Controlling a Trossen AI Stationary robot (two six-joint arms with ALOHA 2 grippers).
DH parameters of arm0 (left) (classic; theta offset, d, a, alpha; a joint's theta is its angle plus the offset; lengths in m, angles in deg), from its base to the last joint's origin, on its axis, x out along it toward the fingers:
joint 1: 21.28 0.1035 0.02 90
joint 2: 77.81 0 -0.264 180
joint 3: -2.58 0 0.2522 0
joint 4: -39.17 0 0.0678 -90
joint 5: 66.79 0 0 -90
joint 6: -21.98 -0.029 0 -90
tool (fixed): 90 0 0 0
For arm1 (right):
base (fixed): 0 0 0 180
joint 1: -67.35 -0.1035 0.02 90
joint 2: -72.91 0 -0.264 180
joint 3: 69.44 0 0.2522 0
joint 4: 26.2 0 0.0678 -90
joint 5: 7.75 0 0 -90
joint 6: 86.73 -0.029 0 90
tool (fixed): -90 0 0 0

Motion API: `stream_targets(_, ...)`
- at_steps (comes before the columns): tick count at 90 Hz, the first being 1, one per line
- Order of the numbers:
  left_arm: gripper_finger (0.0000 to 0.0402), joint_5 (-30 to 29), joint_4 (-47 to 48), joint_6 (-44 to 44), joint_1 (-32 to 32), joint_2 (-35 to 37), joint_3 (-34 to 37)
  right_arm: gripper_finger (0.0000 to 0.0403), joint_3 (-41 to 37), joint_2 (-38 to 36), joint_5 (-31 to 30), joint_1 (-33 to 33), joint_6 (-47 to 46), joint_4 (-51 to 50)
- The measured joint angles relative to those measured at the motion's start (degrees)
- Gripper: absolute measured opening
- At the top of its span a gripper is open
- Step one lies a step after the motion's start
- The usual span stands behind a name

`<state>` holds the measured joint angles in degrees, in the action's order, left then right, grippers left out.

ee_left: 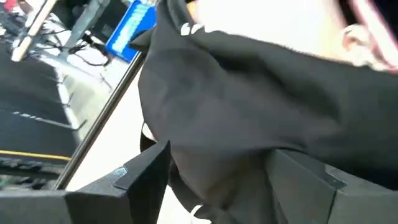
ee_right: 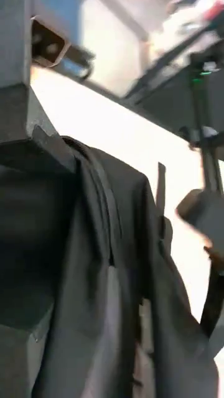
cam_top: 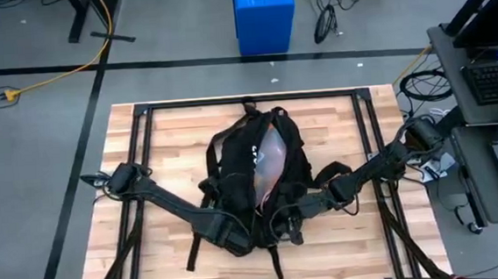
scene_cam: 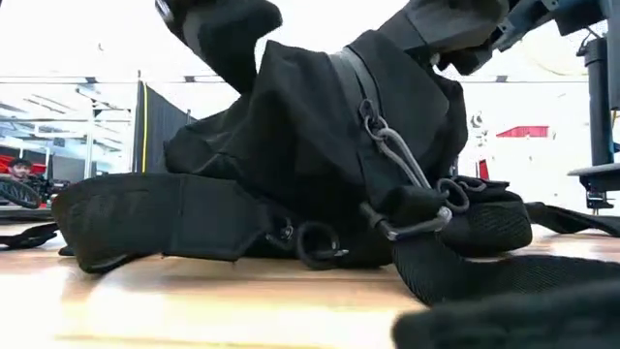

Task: Unpack backpack
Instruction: Close the black backpack

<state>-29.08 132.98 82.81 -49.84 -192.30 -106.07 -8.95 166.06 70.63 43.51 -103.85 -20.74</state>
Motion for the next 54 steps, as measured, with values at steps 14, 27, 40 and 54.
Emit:
stream_targets(14, 0.0246, 0.18, -1.38, 0.38, -2.89, 2.49, -2.38, 0.0222, 5.95, -0.50, 0.05, 2.34, 6.96, -12.45)
stream_targets(27, 0.0246, 1.29, -3.42, 0.35, -5.08, 3.09, -5.04, 0.0222, 11.58, -0.50, -0.02, 3.93, 11.50, -24.97)
stream_targets(40, 0.0246, 3.96, -5.04, 0.37, -6.11, 3.11, -5.66, 0.0222, 20.17, -0.50, -0.11, 3.88, 14.32, -40.45)
stream_targets(54, 0.0246, 3.83, -8.62, 0.34, -6.36, 3.07, -5.61, 0.0222, 29.38, -0.59, -1.42, 3.40, 16.24, -55.99)
